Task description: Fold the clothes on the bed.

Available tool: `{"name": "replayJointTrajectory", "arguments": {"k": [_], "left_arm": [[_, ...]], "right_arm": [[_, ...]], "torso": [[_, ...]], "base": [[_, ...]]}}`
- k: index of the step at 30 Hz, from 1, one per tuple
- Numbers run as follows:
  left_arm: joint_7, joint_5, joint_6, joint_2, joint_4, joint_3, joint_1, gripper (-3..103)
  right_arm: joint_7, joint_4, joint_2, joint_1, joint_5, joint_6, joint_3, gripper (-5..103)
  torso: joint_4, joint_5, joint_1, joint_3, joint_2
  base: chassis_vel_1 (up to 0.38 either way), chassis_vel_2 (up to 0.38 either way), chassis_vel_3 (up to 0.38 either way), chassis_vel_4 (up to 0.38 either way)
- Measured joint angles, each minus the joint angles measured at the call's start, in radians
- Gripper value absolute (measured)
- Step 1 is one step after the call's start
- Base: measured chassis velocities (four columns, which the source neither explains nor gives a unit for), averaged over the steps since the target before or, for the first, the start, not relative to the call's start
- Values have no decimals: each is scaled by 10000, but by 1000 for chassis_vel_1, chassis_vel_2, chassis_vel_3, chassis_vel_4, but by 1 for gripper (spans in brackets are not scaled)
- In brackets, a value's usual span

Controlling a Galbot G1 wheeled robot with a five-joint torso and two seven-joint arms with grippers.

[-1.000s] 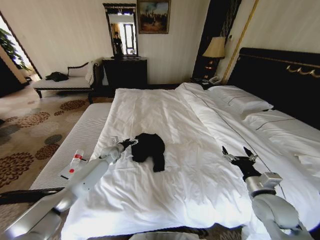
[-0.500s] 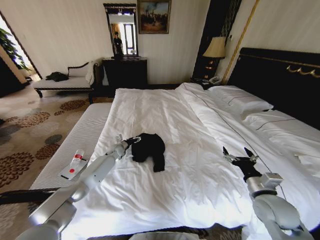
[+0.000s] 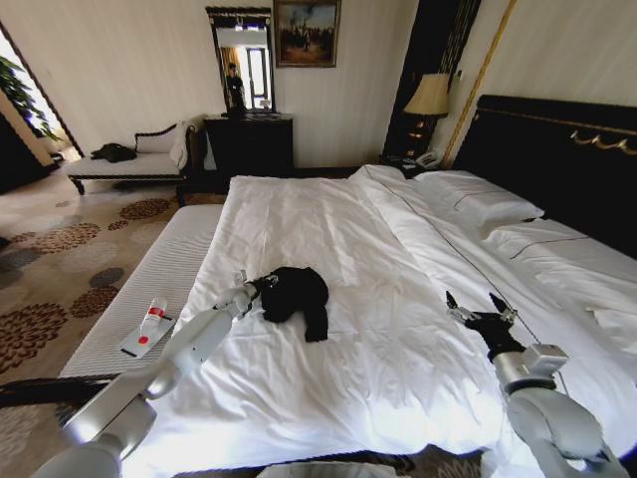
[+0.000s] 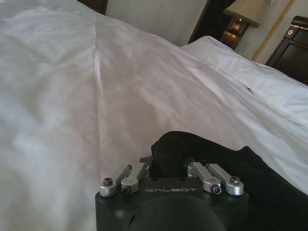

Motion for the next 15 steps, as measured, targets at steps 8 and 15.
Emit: {"name": "replayJointTrajectory", "arguments": {"k": [8, 15], "left_arm": [[-81, -53, -2, 81, -100, -4, 26, 4], [-146, -40, -8, 150, -285, 57, 41, 3]], "right_arm": [[55, -58, -42, 116, -19, -61, -115, 100], [589, -82, -341, 463, 217, -417, -446, 100]], "torso": [[0, 0, 0, 0, 0], [-2, 1, 0, 0, 0]], "base": [[0, 0, 0, 0], [0, 0, 0, 0]]}}
